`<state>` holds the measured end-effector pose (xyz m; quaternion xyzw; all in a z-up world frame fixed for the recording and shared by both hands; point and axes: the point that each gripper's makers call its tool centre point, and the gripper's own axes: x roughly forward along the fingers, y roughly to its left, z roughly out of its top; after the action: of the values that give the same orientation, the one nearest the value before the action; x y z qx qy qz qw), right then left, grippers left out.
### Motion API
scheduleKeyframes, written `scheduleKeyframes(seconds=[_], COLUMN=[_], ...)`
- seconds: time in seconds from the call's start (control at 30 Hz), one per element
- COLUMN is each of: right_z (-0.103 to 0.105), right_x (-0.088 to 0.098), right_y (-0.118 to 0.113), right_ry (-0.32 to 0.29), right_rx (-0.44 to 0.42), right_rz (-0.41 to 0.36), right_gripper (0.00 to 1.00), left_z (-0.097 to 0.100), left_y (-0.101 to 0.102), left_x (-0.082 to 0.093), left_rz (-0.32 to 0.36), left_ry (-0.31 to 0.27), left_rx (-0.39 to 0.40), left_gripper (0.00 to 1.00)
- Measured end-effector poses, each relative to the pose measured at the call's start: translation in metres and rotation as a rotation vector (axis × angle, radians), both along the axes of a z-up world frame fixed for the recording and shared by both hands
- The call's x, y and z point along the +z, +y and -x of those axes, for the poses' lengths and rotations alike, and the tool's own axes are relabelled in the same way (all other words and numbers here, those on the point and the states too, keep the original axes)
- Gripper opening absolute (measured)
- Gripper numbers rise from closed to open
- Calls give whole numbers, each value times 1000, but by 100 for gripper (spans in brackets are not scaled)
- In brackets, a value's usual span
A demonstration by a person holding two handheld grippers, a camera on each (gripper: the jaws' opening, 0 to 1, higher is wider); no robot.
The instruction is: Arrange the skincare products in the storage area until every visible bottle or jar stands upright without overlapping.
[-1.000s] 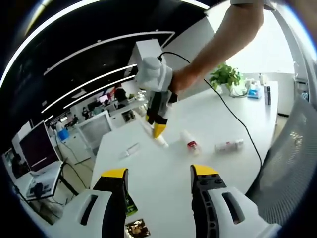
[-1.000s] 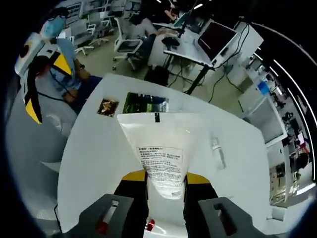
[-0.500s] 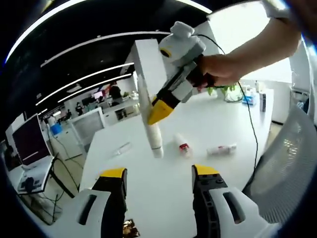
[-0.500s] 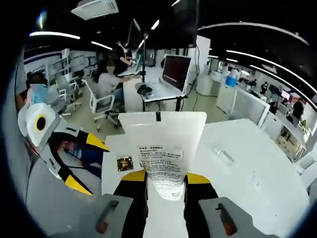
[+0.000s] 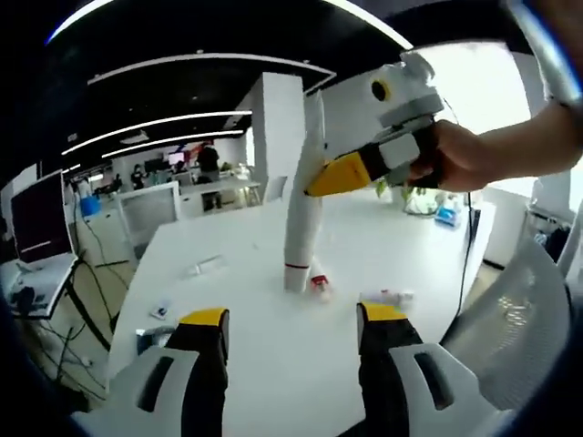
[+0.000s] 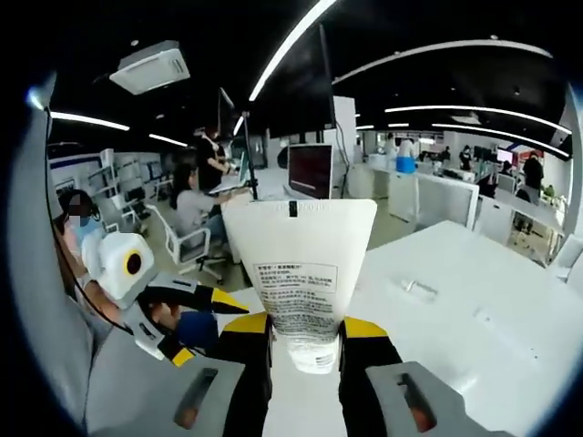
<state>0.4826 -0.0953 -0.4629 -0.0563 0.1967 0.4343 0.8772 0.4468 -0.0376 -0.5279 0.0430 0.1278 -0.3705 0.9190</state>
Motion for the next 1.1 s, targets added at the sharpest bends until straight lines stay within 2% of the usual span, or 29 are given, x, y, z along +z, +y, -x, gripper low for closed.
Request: scheduleKeyframes(seconds=[0.07,0.17,0.33,0.53,0.63,0.87,1.03,1.1], right_z=[5,9,8,29,37,48,56,60], right_x=[3,6,5,8,7,12,8,7], right_y=[1,4,4,13,16,18,14,14], right_ry=[2,1,-9,29,49,63,74,75], right_rx=[16,46,68,168,207,267,306,332], right_rz=[-2,-6,33,-21,-46,-66,-34,-18], right_gripper=[20,20,20,20,20,20,20,20], left_z=[-1,-1,8,19,20,15,18,18], left_y=[0,1,-6,-16,-16,-12,-13,-11], left_x=[0,4,7,12,14,16,20,25], left_rz=[46,78,79,67,77,164,184,173], left_ry=[46,49,27,-12,-14,65,57,7], left_rx=[9,11,-38,-108,-123,-115,-121,-112], left_gripper=[56,55,56,55,53,52,51,48])
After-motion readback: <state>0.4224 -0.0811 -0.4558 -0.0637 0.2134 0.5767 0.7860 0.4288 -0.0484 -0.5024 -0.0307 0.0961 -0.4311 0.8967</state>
